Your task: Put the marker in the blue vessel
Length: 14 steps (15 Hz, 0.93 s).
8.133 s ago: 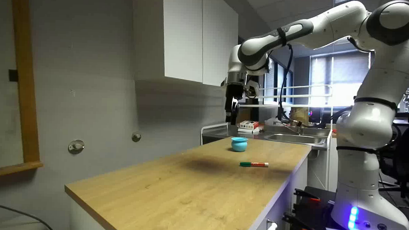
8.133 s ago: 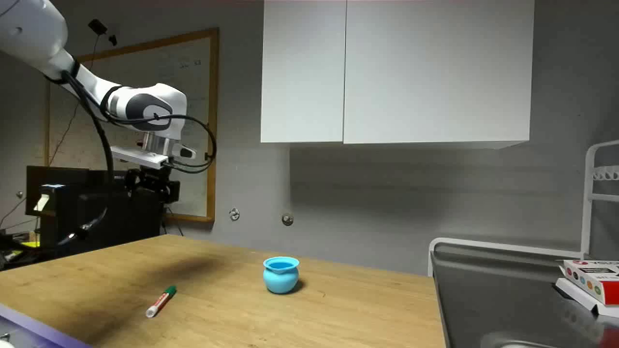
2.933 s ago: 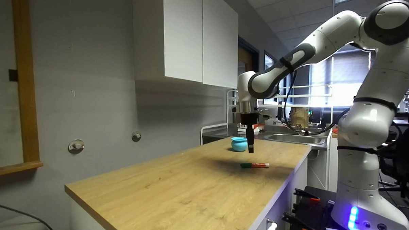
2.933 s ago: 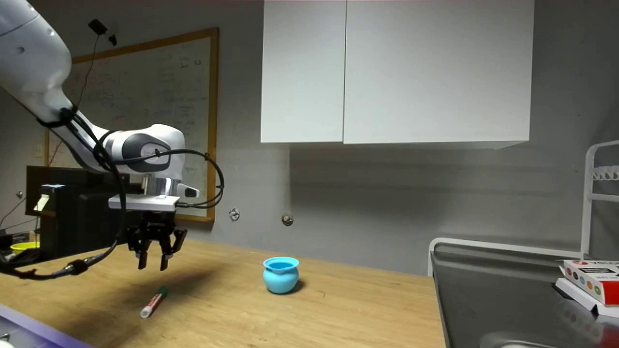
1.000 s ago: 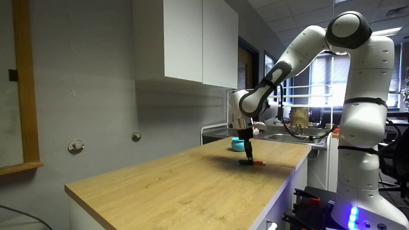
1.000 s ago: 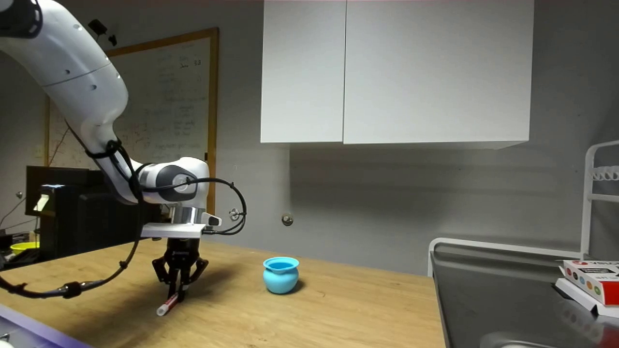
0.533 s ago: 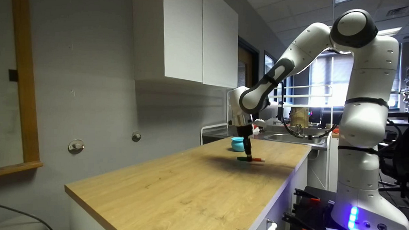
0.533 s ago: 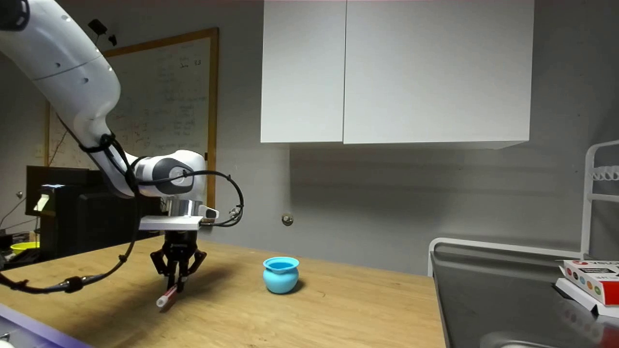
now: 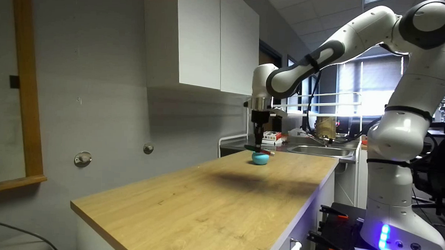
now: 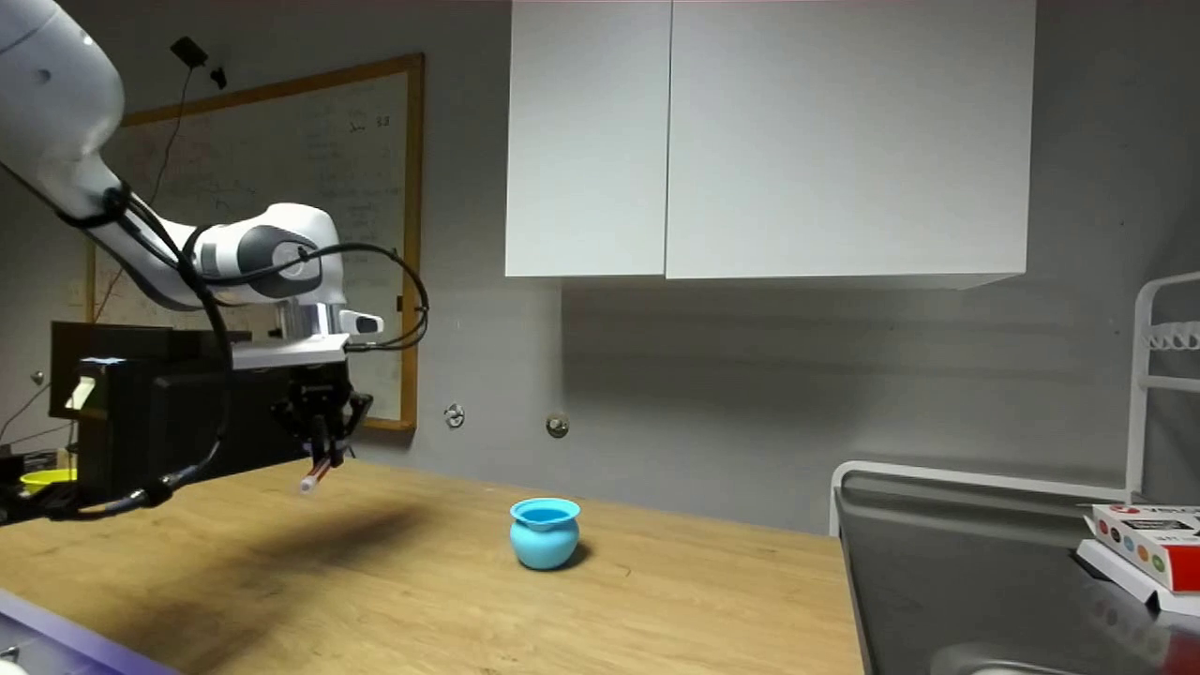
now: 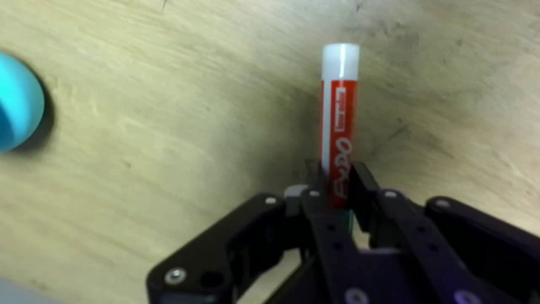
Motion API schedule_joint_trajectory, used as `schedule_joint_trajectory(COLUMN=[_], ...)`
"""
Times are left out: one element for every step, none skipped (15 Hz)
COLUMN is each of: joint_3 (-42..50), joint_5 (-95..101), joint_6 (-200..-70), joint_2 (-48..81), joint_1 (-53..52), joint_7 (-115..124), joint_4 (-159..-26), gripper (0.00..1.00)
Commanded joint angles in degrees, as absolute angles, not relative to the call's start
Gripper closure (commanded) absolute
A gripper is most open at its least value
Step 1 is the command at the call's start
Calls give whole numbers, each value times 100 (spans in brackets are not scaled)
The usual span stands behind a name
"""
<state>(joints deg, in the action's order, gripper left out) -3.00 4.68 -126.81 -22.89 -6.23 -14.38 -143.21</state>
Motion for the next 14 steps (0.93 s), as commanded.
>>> schedule_joint_trajectory(joint_3=[-390,-386,-376,-334,-290,-247,-186,-128,-46,28,110,177,226,279], joint_5=[408,455,508,549,597,639,717,763,826,845,861,832,805,740], joint_6=[-12981,-13052,-13146,-13185,-13239,-13291,-13371,-13401,-13465,-13481,-13592,-13680,-13801,-13938], joint_2=[-2480,-2479,-2468,-2431,-2390,-2345,-2276,-2211,-2126,-2053,-1958,-1876,-1805,-1721], joint_1=[-705,-686,-652,-602,-544,-475,-365,-272,-155,-70,32,106,176,228], joint_7=[-1112,-1081,-1055,-1080,-1108,-1126,-1133,-1134,-1135,-1130,-1104,-1059,-993,-919], joint_4=[-13896,-13718,-13569,-13381,-13217,-13072,-12915,-12774,-12645,-12520,-12423,-12348,-12289,-12258], gripper=[89,88,88,88,88,88,88,88,88,88,88,88,88,88])
